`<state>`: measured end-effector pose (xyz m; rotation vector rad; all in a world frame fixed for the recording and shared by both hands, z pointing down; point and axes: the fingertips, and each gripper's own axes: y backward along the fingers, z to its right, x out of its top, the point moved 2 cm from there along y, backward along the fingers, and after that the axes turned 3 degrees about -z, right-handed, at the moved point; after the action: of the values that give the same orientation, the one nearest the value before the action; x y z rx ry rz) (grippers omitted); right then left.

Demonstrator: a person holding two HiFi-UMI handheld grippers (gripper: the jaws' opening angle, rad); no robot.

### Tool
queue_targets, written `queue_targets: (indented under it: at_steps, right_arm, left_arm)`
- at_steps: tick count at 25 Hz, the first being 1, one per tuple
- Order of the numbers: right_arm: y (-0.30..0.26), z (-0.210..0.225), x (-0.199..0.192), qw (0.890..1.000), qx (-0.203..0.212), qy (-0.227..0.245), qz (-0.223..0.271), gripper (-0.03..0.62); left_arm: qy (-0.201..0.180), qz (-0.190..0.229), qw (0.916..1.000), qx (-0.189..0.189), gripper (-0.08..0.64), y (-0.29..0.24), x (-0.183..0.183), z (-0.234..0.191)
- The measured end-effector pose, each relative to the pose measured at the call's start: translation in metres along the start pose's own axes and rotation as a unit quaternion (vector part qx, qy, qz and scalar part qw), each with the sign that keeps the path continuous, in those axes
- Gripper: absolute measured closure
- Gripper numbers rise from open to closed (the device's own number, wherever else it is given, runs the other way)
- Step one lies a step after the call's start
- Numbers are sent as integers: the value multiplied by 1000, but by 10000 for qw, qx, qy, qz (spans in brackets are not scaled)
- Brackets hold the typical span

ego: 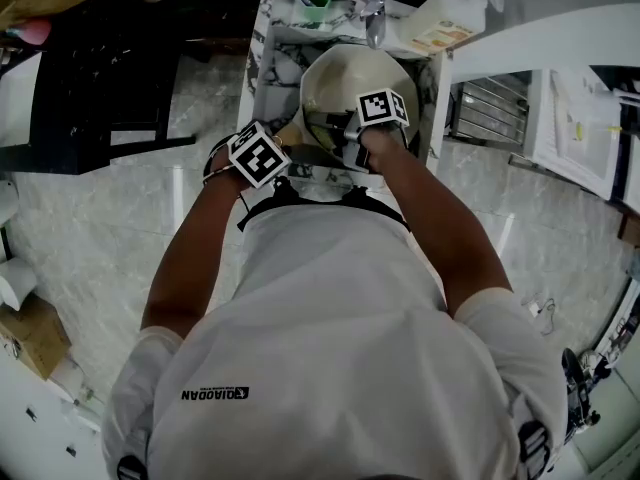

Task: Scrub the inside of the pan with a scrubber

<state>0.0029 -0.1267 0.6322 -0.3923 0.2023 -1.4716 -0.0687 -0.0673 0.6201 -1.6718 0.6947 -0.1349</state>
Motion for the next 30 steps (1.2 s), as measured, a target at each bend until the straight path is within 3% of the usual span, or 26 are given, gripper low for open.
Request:
queue_targets:
  at_steps: [7,14,18,22,26,30]
  right_arm:
    - [11,8,-22,9961,-190,287,-810,500]
    - [21,20,-40,9813,-611,646,-1708,502]
    - [30,30,-51,9666,-915,799,-2256,502]
    - [38,41,-58,9473,-1271,1026,-2757,502]
    - [47,49,-60,9367,-1508,939,-3018,502]
    - [57,62,-61,9169,-1918,1071,-3333,502]
  left_arm:
    - [5,16,10000,-10,387,0,1,0]
    - [14,31,10000,-24,387,0,1,1]
    - [-83,36,9998,194,387,9,6,-5]
    - [14,8,10000,-29,387,0,1,1]
    - [-20,32,10000,14,387,1,2,1]
    - [-61,38,10000,67,387,0,2,0]
